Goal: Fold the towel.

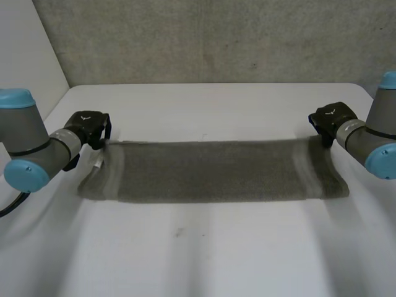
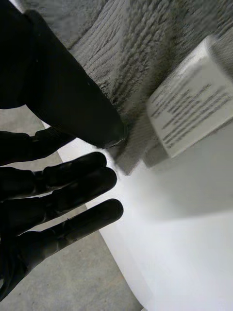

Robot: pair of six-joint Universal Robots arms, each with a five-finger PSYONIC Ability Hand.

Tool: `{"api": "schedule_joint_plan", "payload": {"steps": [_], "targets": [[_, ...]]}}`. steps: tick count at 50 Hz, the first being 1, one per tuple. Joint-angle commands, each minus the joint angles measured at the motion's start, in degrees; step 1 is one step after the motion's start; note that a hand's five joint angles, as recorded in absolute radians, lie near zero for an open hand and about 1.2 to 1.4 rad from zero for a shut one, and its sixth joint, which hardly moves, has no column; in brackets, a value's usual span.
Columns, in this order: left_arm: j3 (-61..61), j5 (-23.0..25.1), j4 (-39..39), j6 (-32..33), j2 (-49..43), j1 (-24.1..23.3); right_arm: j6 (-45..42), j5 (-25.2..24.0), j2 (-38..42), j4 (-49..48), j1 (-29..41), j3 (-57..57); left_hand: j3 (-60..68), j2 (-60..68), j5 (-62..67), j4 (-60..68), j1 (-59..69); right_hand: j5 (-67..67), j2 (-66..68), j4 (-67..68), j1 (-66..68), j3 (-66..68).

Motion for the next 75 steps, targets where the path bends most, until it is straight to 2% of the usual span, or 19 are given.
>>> {"api": "schedule_joint_plan", "payload": {"steps": [1,10,18,21,23,27,29,34,39,49,50,51,53,60,63,66,68,72,75], "targets": [[0.2,-0.3,4.1,-0.2,0.1,-0.1,0.0,-0.3,-1.4,-0.2,0.3,-0.8,-50.3,-50.2,-50.8,-50.2,-51.1,-32.0,-32.0,-33.4,-32.7,-33.3],[-2.5,-0.1,4.6,-0.4,5.8,-0.1,2.5,-0.6,-11.1,0.0,0.4,2.7,-50.3,-50.2,-50.8,-50.2,-51.1,-32.0,-32.0,-33.4,-32.7,-33.3],[-12.5,-0.1,4.9,-1.6,15.7,-0.3,4.3,-1.2,-23.9,-2.0,-0.3,23.0,-50.3,-50.2,-50.8,-50.2,-51.1,-32.0,-32.0,-33.4,-32.7,-33.3],[-17.5,-0.2,5.6,-4.0,19.8,-0.2,4.2,-1.3,-25.5,-3.2,-0.3,26.8,-50.3,-50.2,-50.8,-50.2,-51.1,-32.0,-32.0,-33.4,-32.7,-33.3],[-22.7,-0.2,7.2,-7.9,23.2,0.0,3.9,-2.2,-28.6,-6.7,-0.3,34.9,-50.3,-50.2,-50.8,-50.2,-51.1,-32.0,-32.0,-33.4,-32.7,-33.3],[-27.7,-0.1,9.3,-11.6,25.6,0.3,3.6,-4.5,-30.6,-10.8,-0.8,41.7,-50.3,-50.2,-50.8,-50.2,-51.1,-28.2,-28.2,-29.6,-28.9,-29.5],[-32.0,-0.1,11.9,-14.0,27.1,0.5,3.6,-6.8,-31.1,-14.2,-2.6,46.9,-50.3,-50.2,-50.8,-50.2,-51.1,-20.2,-20.2,-21.6,-20.8,-21.5],[-37.3,-0.2,16.8,-14.8,27.6,0.4,3.6,-9.5,-30.2,-17.5,-5.0,51.2,-50.3,-50.2,-50.8,-50.2,-51.1,-14.8,-14.8,-16.2,-15.4,-16.1],[-39.6,-0.3,20.1,-14.7,27.7,0.0,3.2,-11.4,-27.1,-21.1,-6.1,52.8,-50.3,-50.2,-50.8,-50.2,-51.1,-4.0,-4.0,-5.4,-4.7,-5.3],[-40.9,-0.2,20.8,-14.6,28.2,-0.2,-0.5,-11.0,-23.5,-22.7,-7.5,52.2,-50.3,-50.2,-50.8,-50.2,-51.1,10.6,10.7,9.2,10.0,9.3],[-41.1,-0.2,20.8,-14.6,28.2,-0.2,-1.3,-10.9,-23.3,-22.7,-8.1,52.1,-50.3,-50.2,-50.8,-50.2,-51.1,19.6,19.6,18.2,19.0,18.3],[-41.1,-0.2,20.8,-14.6,28.2,-0.2,-1.3,-10.9,-23.3,-22.7,-8.1,52.1,-50.3,-50.2,-50.8,-50.2,-51.1,19.7,19.7,18.3,19.1,18.4],[-41.1,-0.2,20.9,-14.6,28.2,-0.1,-2.7,-10.7,-22.8,-22.7,-9.1,51.8,-50.3,-50.2,-50.8,-50.2,-51.1,37.9,38.0,36.5,37.3,36.6],[-41.3,-0.3,20.9,-14.6,28.2,-0.1,-4.1,-9.5,-21.9,-21.8,-14.4,49.8,-50.3,-50.2,-50.8,-50.2,-51.1,38.0,38.0,36.6,37.3,36.7],[-41.5,-0.3,20.9,-14.7,28.2,-0.1,-7.4,-9.2,-22.0,-20.3,-23.4,48.0,-50.3,-50.2,-50.8,-50.2,-51.1,38.0,38.0,36.6,37.3,36.7],[-41.5,-0.3,20.9,-14.7,28.3,-0.1,-9.5,-9.3,-22.4,-19.6,-27.0,46.9,-50.3,-50.2,-50.8,-50.2,-51.1,38.0,38.0,36.6,37.3,36.7],[-41.6,-0.3,20.9,-14.7,28.5,-0.1,-15.5,-9.5,-23.3,-16.0,-33.5,44.6,-50.3,-50.2,-50.8,-50.2,-51.1,38.0,38.0,36.6,37.3,36.7],[-41.8,-0.3,20.9,-14.7,28.9,-0.1,-17.4,-10.1,-23.9,-11.7,-33.5,41.7,-50.3,-50.2,-50.8,-50.2,-51.1,38.0,38.0,36.6,37.3,36.7],[-42.0,-0.3,20.9,-14.7,29.2,-0.2,-13.8,-10.2,-26.5,-9.5,-29.4,39.7,-50.3,-50.2,-50.8,-50.2,-51.1,38.0,38.0,36.6,37.3,36.7]]}}
